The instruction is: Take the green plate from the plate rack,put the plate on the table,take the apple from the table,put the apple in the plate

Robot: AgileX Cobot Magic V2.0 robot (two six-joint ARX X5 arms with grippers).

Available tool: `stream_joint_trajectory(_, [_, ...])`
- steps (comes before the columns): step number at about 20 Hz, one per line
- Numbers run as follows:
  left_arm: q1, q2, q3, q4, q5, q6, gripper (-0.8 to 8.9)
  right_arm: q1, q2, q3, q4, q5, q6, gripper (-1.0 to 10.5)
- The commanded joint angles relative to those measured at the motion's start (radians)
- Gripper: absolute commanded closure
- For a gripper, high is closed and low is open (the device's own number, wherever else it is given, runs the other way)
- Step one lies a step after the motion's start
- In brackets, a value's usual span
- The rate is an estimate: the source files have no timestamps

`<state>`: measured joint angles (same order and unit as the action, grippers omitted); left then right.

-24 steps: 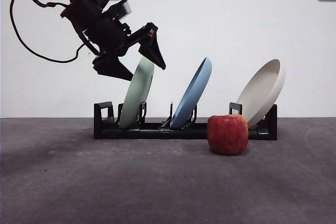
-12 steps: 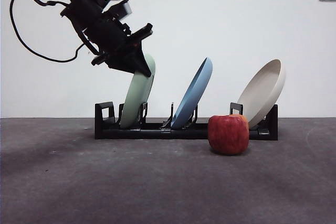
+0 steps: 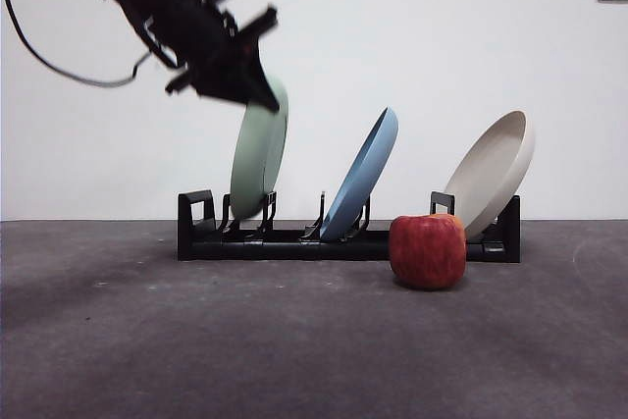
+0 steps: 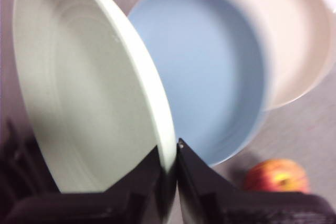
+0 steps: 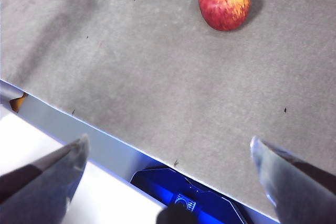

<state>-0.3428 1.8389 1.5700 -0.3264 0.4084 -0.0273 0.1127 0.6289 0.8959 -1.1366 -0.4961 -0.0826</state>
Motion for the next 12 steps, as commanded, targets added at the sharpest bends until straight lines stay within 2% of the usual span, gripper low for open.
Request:
stream_joint_trajectory(1, [-0.002,-0.06,0.003,0.01,0.016,0.001,8.22,0.003,0.0,0.003,0.003,0.0,0.005,1.9])
stream_joint_trajectory(4, [-0.011,-0.15,0.003,-0.054,0.017,0.023,8.22,0.003,0.0,0.003,0.003,0.0,0.003,1.9])
stream_joint_trajectory(7, [-0.053,-0.254,0.003,-0.219,-0.024,0.139,8.22,0.003,0.0,0.003,0.003,0.0,0.003,1.9])
stream_joint_trajectory(10, [-0.154,-0.352,0.003,-0.427,-0.248,0.261,8.21,0.003,0.0,0.003,0.003,0.0,0.003,1.9])
stream_joint_trajectory(12, [-0.239,-0.385,0.003,-0.537,-0.381,0.294,8.21,0.003,0.0,0.003,0.003,0.0,0.003,1.9])
